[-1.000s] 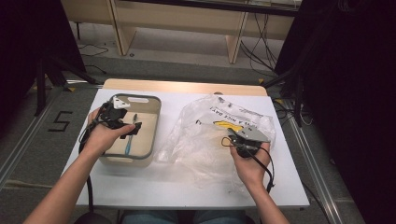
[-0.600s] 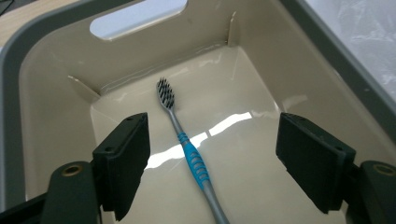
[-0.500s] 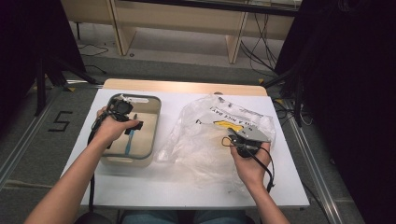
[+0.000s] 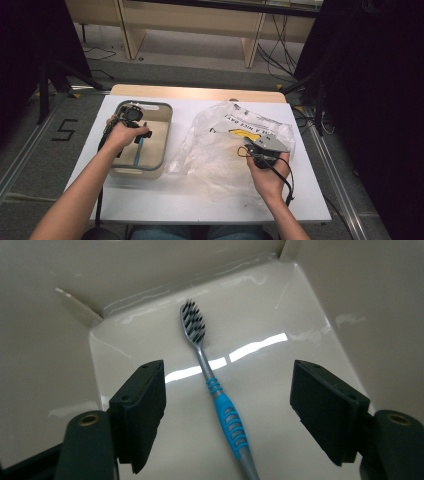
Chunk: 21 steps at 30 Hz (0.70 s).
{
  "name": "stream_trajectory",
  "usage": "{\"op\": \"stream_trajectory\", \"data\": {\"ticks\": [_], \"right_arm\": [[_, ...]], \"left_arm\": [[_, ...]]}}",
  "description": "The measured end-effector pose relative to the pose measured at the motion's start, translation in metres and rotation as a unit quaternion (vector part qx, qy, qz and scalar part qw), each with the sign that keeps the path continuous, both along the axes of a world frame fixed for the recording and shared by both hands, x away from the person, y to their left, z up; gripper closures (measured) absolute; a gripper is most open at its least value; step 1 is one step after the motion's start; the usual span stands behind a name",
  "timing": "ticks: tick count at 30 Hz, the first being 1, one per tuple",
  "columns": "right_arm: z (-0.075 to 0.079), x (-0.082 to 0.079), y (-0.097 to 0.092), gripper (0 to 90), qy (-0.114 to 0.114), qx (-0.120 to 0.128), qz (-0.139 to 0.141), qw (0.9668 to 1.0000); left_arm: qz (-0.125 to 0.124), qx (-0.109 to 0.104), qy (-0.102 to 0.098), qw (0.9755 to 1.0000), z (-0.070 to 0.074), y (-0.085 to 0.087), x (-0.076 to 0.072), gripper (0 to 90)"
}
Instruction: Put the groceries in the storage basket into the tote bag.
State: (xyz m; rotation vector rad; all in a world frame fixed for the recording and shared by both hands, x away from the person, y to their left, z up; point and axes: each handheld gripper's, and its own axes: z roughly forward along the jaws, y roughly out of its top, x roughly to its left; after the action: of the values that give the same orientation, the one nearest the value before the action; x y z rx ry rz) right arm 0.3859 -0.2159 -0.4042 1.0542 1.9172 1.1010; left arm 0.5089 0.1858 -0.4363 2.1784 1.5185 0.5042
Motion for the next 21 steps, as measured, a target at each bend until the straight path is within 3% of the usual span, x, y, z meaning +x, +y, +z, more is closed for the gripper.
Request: {"op": "stream_trajectory", "data": {"ticks": [4,8,14,21], "right_arm": [[0.0,0.0,0.0,90.0,-0.001,-0.002,0.0,1.0],[0.0,0.0,0.001,90.0,-0.001,-0.002,0.0,1.0],[0.0,-0.001,0.001,90.0,-0.001,-0.002,0.0,1.0],[0.0,-0.001,0.001,90.0,-0.002,-0.003,0.001,1.0]], "left_arm": [[0.005,0.004,0.012,0.9999,-0.003,0.0,0.002,32.6],[0.01,0.012,0.04,0.9991,-0.009,0.0,0.004,33.9],[0.017,0.019,0.055,0.9982,-0.011,-0.003,0.005,37.4],[0.035,0.026,0.091,0.9949,-0.015,-0.005,0.006,40.7]]}}
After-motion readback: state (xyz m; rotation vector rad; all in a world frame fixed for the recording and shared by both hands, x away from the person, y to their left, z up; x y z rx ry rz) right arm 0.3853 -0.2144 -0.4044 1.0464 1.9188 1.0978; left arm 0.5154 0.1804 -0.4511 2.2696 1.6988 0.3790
